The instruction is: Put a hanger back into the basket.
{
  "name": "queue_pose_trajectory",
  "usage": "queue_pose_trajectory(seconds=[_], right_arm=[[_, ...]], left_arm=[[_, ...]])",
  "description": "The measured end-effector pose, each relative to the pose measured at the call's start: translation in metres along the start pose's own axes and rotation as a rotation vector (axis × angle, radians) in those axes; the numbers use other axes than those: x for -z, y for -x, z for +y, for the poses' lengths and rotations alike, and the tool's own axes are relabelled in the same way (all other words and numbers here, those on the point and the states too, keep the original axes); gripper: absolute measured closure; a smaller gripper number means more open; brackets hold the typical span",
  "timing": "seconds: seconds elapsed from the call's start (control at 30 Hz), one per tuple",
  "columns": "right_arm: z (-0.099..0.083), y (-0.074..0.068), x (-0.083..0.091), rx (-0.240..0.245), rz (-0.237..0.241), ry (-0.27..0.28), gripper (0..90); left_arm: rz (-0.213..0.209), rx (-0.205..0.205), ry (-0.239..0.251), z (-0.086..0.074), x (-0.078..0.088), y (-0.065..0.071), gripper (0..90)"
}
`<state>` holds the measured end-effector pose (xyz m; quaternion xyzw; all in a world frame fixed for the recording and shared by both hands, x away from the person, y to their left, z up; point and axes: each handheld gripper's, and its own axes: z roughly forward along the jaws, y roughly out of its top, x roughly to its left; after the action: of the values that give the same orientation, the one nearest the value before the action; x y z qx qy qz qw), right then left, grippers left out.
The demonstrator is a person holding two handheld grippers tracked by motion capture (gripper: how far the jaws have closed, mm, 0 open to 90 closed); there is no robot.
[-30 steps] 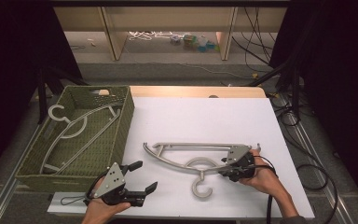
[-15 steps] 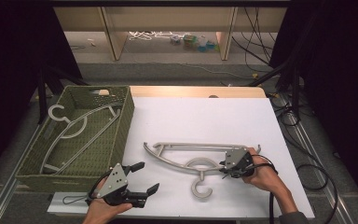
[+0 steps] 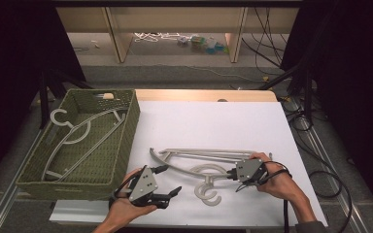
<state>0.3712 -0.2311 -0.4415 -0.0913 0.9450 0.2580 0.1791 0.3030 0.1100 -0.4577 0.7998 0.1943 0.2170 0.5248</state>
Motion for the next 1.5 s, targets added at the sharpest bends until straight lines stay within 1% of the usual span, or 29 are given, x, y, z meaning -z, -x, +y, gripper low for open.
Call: queue_pose_trajectory(seconds=[0.03, 0.07, 0.1, 0.13, 0.17, 0.23, 0.27, 0.3, 0.43, 0.5, 0.53, 0.57, 0.63, 0.73, 0.87, 0.93, 0.97, 1.07, 1.1, 1.13, 1.2, 1.23, 1.3, 1.33, 1.37, 1.4, 1.43, 1.47, 1.5], right_arm=[[0.001, -0.001, 0.001, 0.005, 0.008, -0.001, 82.0], [0.001, -0.002, 0.002, -0.008, -0.003, -0.008, 82.1], [0.001, -0.003, 0.003, -0.027, -0.003, -0.02, 82.1], [0.001, -0.003, 0.004, -0.023, -0.006, -0.02, 82.1], [0.001, -0.001, 0.004, 0.001, 0.011, -0.001, 82.1], [0.002, -0.001, 0.004, 0.01, 0.007, 0.004, 82.1], [0.002, 0.0, 0.005, 0.012, 0.005, 0.002, 82.1], [0.004, 0.0, 0.007, 0.025, 0.003, 0.0, 82.1], [0.007, 0.001, 0.011, 0.028, -0.03, 0.009, 82.2], [0.008, 0.0, 0.013, 0.012, -0.031, 0.011, 82.2], [0.009, 0.002, 0.015, 0.03, -0.032, 0.025, 82.2], [0.009, 0.001, 0.016, 0.017, -0.018, 0.031, 82.2], [0.01, 0.001, 0.017, 0.036, -0.015, 0.041, 82.2], [0.011, 0.0, 0.017, 0.025, -0.002, 0.044, 82.2], [0.015, -0.001, 0.013, 0.046, 0.016, 0.048, 82.2], [0.016, -0.003, 0.014, 0.036, 0.016, 0.042, 82.2], [0.016, -0.002, 0.013, 0.047, 0.033, 0.051, 82.2], [0.017, -0.004, 0.014, 0.031, 0.026, 0.039, 82.2], [0.017, -0.003, 0.013, 0.052, 0.039, 0.058, 82.2], [0.017, -0.004, 0.013, 0.046, 0.045, 0.055, 82.2], [0.017, -0.003, 0.012, 0.049, 0.046, 0.057, 82.2], [0.017, -0.003, 0.012, 0.05, 0.048, 0.059, 82.2], [0.017, -0.003, 0.012, 0.049, 0.051, 0.06, 82.2], [0.018, -0.003, 0.012, 0.053, 0.054, 0.063, 82.2], [0.017, -0.003, 0.012, 0.052, 0.057, 0.064, 82.1], [0.017, -0.003, 0.012, 0.052, 0.057, 0.064, 82.1], [0.017, -0.003, 0.013, 0.051, 0.052, 0.074, 82.1], [0.017, -0.003, 0.013, 0.051, 0.052, 0.074, 82.1], [0.017, -0.004, 0.014, 0.034, 0.064, 0.076, 82.0]], left_arm=[[0.005, -0.046, -0.003, 0.001, -0.008, -0.003, 25.3], [0.278, 0.058, -0.035, 0.0, -0.008, 0.002, 25.8], [0.09, 0.035, -0.03, 0.0, -0.018, 0.001, 26.9], [0.002, -0.061, -0.041, 0.002, -0.023, -0.006, 27.9], [0.002, -0.058, -0.047, 0.002, -0.027, -0.006, 27.9], [-0.002, -0.06, -0.052, 0.002, -0.03, -0.007, 28.0], [-0.002, -0.069, -0.067, 0.001, -0.033, -0.007, 28.0], [0.014, -0.094, -0.078, 0.001, -0.039, -0.007, 28.5], [0.022, -0.122, -0.098, 0.001, -0.05, -0.009, 31.2], [0.028, -0.134, -0.101, 0.001, -0.051, -0.009, 32.4], [0.034, -0.137, -0.103, 0.002, -0.053, -0.009, 32.8], [0.031, -0.141, -0.103, 0.003, -0.054, -0.009, 33.3], [0.031, -0.148, -0.101, 0.003, -0.054, -0.009, 34.3], [0.012, -0.171, -0.1, 0.004, -0.054, -0.006, 36.6], [-0.01, -0.207, -0.113, 0.003, -0.055, -0.004, 42.6], [-0.022, -0.219, -0.112, 0.003, -0.056, -0.002, 46.3], [-0.027, -0.231, -0.113, 0.003, -0.056, -0.002, 47.3], [-0.043, -0.24, -0.111, 0.003, -0.056, -0.001, 52.2], [-0.057, -0.255, -0.123, 0.003, -0.056, 0.001, 53.7], [-0.065, -0.274, -0.125, 0.004, -0.056, 0.001, 56.9], [-0.074, -0.285, -0.13, 0.004, -0.056, 0.002, 61.6], [-0.086, -0.303, -0.15, 0.005, -0.054, 0.002, 62.6], [-0.089, -0.3, -0.145, 0.005, -0.055, 0.003, 63.7], [-0.097, -0.327, -0.152, 0.006, -0.054, 0.003, 65.6], [-0.094, -0.375, -0.165, 0.008, -0.052, 0.004, 66.5], [-0.094, -0.375, -0.165, 0.008, -0.052, 0.004, 67.4], [-0.095, -0.402, -0.175, 0.012, -0.051, 0.005, 68.0], [-0.095, -0.402, -0.175, 0.012, -0.051, 0.005, 68.3], [-0.095, -0.415, -0.176, 0.013, -0.05, 0.006, 68.3]])
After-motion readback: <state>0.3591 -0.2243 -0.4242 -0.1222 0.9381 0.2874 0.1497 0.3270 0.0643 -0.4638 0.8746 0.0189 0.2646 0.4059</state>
